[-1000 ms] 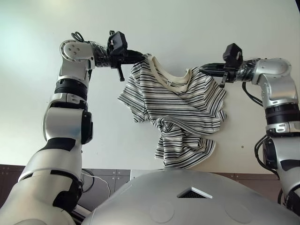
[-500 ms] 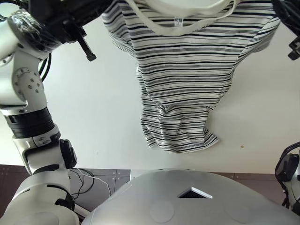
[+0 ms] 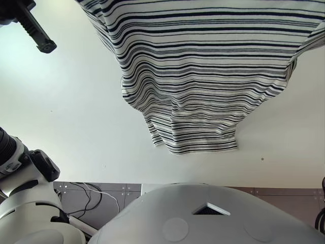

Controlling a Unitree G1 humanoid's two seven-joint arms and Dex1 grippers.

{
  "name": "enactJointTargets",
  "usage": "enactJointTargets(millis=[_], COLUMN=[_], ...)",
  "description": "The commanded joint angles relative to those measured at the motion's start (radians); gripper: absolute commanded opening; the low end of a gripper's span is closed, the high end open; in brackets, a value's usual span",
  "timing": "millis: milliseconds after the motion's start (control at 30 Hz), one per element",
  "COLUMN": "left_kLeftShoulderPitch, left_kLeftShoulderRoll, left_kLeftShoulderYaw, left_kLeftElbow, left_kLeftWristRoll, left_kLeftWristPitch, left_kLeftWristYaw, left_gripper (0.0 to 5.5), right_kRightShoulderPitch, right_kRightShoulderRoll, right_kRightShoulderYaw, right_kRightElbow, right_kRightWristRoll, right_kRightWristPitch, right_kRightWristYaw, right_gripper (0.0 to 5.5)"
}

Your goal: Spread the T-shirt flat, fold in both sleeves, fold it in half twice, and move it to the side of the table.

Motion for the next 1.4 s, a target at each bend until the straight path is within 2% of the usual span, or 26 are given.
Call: enactJointTargets(millis=[33, 133, 200, 300, 400, 533, 667, 800, 867, 1000, 1067, 1167, 1233, 1300, 1400], left_kLeftShoulderPitch=[-0.033, -0.051, -0.073, -0.192, -0.354, -0.455, -0.494, -0.548, -0.565, -0.567, -0.538, -0.423, -0.234, -0.003, 0.23], left_kLeftShoulderRoll=[-0.013, -0.07, -0.125, -0.228, -0.317, -0.421, -0.501, -0.525, -0.526, -0.509, -0.491, -0.429, -0.357, -0.239, -0.091], left_kLeftShoulderYaw=[-0.153, -0.334, -0.441, -0.552, -0.657, -0.76, -0.804, -0.79, -0.785, -0.797, -0.804, -0.77, -0.742, -0.746, -0.743], left_kLeftElbow=[0.073, 0.197, 0.363, 0.763, 1.21, 1.582, 1.751, 1.824, 1.835, 1.834, 1.822, 1.711, 1.441, 1.046, 0.669], left_kLeftWristRoll=[0.217, 0.427, 0.562, 0.749, 0.924, 1.058, 1.13, 1.167, 1.183, 1.218, 1.227, 1.133, 0.937, 0.723, 0.562], left_kLeftWristPitch=[-0.125, -0.271, -0.394, -0.594, -0.773, -0.844, -0.833, -0.829, -0.839, -0.894, -0.948, -1.155, -1.203, -1.087, -0.938], left_kLeftWristYaw=[0.063, 0.096, 0.119, 0.211, 0.336, 0.427, 0.543, 0.672, 0.724, 0.759, 0.698, 0.457, 0.185, -0.025, -0.144], left_gripper=[0.13, 0.13, 0.13, 0.13, 0.13, 0.13, 0.13, 0.1, 0.45, 0.45, 0.45, 0.45, 0.45, 0.45, 0.45], right_kRightShoulderPitch=[-0.08, -0.126, -0.173, -0.279, -0.418, -0.55, -0.625, -0.679, -0.699, -0.712, -0.679, -0.525, -0.306, -0.077, 0.155], right_kRightShoulderRoll=[-0.01, 0.025, 0.086, 0.186, 0.286, 0.411, 0.508, 0.54, 0.534, 0.508, 0.491, 0.442, 0.355, 0.232, 0.091], right_kRightShoulderYaw=[0.175, 0.371, 0.513, 0.662, 0.735, 0.798, 0.797, 0.783, 0.786, 0.776, 0.767, 0.75, 0.754, 0.754, 0.737], right_kRightElbow=[0.064, 0.176, 0.323, 0.696, 1.153, 1.611, 1.846, 1.96, 1.984, 1.982, 1.938, 1.727, 1.38, 1.039, 0.718], right_kRightWristRoll=[-0.131, -0.298, -0.409, -0.584, -0.719, -0.832, -0.887, -0.956, -0.998, -1.044, -1.038, -0.959, -0.857, -0.765, -0.684], right_kRightWristPitch=[-0.056, -0.138, -0.212, -0.372, -0.543, -0.687, -0.778, -0.873, -0.916, -1.002, -1.066, -1.118, -1.026, -0.91, -0.798], right_kRightWristYaw=[-0.059, -0.069, -0.054, -0.035, -0.041, -0.072, -0.161, -0.283, -0.354, -0.402, -0.322, -0.074, 0.123, 0.276, 0.393], right_gripper=[0.1, 0.1, 0.1, 0.1, 0.1, 0.1, 0.1, 0.9, 1.28, 1.28, 1.28, 1.28, 1.28, 1.28, 1.28])
